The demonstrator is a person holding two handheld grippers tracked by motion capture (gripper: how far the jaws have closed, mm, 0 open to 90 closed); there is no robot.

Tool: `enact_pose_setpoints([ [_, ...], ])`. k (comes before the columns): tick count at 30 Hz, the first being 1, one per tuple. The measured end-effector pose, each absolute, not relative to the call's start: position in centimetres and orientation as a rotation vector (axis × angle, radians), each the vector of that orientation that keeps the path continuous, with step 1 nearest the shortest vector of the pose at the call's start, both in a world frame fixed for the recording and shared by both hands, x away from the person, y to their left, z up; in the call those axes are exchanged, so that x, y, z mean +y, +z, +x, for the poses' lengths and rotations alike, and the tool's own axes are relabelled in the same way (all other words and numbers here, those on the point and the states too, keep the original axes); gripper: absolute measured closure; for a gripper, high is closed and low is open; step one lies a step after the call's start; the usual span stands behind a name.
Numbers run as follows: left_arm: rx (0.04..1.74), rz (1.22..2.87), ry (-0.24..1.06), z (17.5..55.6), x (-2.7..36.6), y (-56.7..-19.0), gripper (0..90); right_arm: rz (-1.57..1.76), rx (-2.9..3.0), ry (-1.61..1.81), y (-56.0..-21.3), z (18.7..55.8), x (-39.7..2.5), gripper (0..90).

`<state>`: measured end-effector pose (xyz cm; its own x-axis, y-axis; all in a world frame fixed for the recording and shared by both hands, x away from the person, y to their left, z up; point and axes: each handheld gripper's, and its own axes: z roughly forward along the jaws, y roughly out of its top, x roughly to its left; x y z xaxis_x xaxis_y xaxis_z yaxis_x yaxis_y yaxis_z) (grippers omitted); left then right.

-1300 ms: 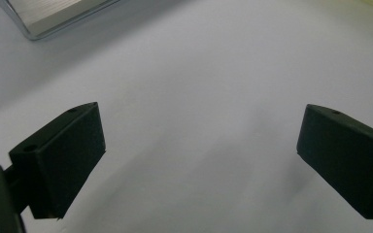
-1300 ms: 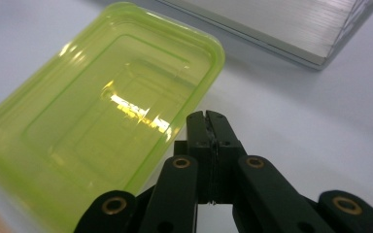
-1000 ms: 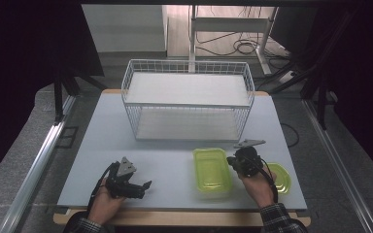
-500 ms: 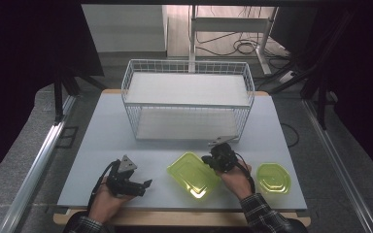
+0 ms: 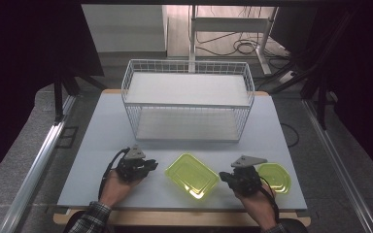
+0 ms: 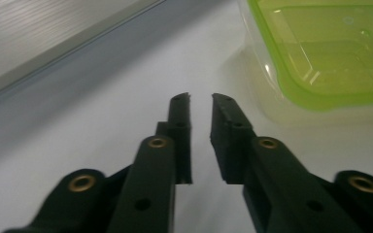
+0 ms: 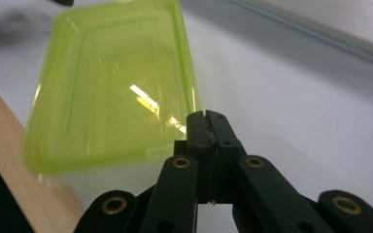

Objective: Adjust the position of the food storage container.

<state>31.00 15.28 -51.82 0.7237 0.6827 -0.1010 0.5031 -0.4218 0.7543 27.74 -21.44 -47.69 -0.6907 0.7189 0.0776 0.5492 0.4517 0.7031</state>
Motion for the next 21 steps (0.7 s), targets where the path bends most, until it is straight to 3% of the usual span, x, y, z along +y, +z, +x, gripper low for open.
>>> enact_pose_setpoints([
  [8,0.835,2.138,0.194,31.9,13.2,-52.2,85.8,1.193,2.559,1.042,-49.9,26.2,-21.6,87.6],
  [21,0.846,2.162,0.129,28.9,14.1,-52.0,85.3,1.172,2.579,0.981,-49.7,30.4,-19.3,86.6],
])
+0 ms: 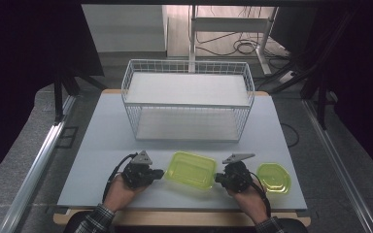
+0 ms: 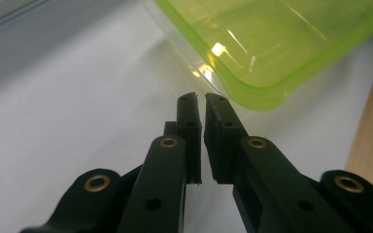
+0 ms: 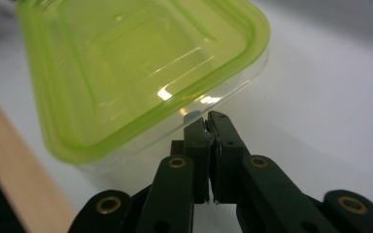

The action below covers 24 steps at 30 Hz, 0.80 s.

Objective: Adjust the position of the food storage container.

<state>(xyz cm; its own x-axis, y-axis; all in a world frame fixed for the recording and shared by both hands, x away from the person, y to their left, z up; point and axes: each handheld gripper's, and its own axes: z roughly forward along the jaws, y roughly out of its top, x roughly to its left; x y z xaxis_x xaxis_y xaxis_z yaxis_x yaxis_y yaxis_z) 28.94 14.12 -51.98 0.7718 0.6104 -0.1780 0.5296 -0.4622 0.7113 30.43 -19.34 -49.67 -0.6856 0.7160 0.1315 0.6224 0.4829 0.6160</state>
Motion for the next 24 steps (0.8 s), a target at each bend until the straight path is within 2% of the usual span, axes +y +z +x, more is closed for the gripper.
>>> enact_pose_setpoints([
  [11,0.786,2.18,0.092,28.0,12.7,-51.9,83.1,1.167,2.586,0.945,-50.4,34.5,-18.4,86.9],
  [15,0.802,2.191,0.131,27.9,13.4,-51.6,83.0,1.147,2.57,0.935,-50.4,35.6,-18.0,86.9],
  [19,0.905,2.176,0.207,29.0,14.8,-51.8,83.4,1.154,2.544,0.953,-50.3,36.0,-18.4,86.9],
  [24,0.873,2.176,0.21,29.9,13.2,-51.6,82.9,1.168,2.515,0.977,-50.0,36.2,-18.5,87.4],
])
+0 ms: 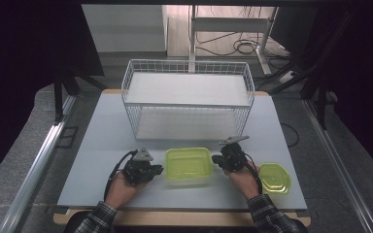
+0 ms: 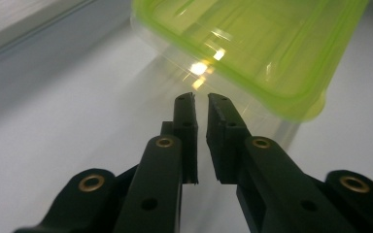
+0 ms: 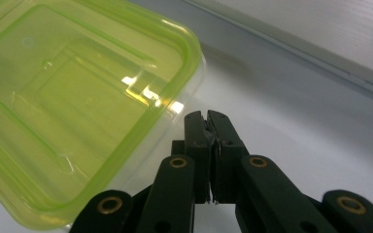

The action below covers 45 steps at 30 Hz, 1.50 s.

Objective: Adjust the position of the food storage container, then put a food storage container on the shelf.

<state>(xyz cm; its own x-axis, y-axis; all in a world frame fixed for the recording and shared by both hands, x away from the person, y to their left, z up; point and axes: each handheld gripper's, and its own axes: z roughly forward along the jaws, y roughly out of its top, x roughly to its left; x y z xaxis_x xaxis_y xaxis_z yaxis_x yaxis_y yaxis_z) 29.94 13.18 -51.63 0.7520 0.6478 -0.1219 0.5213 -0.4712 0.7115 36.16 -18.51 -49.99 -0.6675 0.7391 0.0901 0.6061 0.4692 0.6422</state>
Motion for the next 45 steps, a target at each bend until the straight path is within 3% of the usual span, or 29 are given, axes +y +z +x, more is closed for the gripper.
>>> enact_pose_setpoints([
  [7,0.805,2.232,0.182,27.7,11.9,-51.4,80.7,1.152,2.523,0.972,-50.3,36.5,-18.3,87.4],
  [12,0.859,2.204,0.225,27.3,13.5,-51.4,76.2,1.152,2.49,0.981,-49.9,36.3,-18.8,83.1],
  [17,0.937,2.137,0.265,27.3,15.1,-51.6,45.0,1.188,2.428,1.063,-49.2,35.7,-20.0,62.0],
  [21,0.978,2.135,0.31,27.0,15.4,-51.9,20.7,1.161,2.418,1.076,-49.1,35.3,-20.1,50.6],
  [25,0.972,2.106,0.29,26.7,15.8,-52.0,10.7,1.162,2.4,1.107,-48.8,35.1,-20.4,40.3],
  [32,0.942,2.097,0.318,26.3,16.0,-52.4,4.4,1.157,2.411,1.182,-48.3,34.9,-20.6,31.9],
  [45,0.933,2.095,0.36,26.4,16.1,-52.7,3.7,1.29,2.478,1.361,-48.5,36.1,-20.2,42.6],
])
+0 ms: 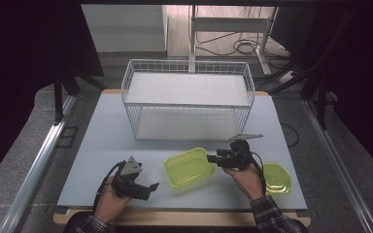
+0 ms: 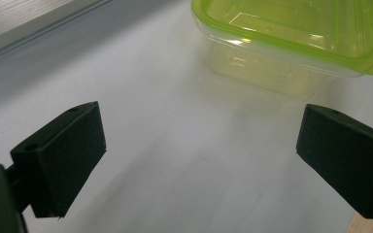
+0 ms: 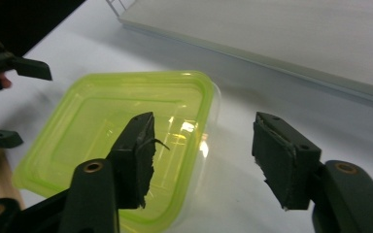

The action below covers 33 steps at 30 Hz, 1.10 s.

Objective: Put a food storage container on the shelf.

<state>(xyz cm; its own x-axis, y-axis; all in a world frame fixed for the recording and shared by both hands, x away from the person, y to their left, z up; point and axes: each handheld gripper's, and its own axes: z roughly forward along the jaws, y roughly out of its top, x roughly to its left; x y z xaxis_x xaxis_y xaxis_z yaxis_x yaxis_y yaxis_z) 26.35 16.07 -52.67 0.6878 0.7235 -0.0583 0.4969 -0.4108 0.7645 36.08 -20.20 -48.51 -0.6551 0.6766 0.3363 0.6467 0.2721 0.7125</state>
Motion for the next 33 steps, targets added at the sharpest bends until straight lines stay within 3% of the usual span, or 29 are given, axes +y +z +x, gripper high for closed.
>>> enact_pose_setpoints([
  [12,0.925,2.115,0.374,26.4,16.0,-52.8,4.1,1.5,2.563,1.462,-50.4,38.2,-19.6,57.9],
  [20,0.916,2.122,0.382,26.3,15.9,-52.7,4.4,1.693,2.611,1.479,-51.1,38.9,-19.5,77.2],
  [33,0.926,2.089,0.386,26.4,16.3,-52.7,4.6,1.712,2.567,1.614,-49.5,38.6,-20.0,79.9],
])
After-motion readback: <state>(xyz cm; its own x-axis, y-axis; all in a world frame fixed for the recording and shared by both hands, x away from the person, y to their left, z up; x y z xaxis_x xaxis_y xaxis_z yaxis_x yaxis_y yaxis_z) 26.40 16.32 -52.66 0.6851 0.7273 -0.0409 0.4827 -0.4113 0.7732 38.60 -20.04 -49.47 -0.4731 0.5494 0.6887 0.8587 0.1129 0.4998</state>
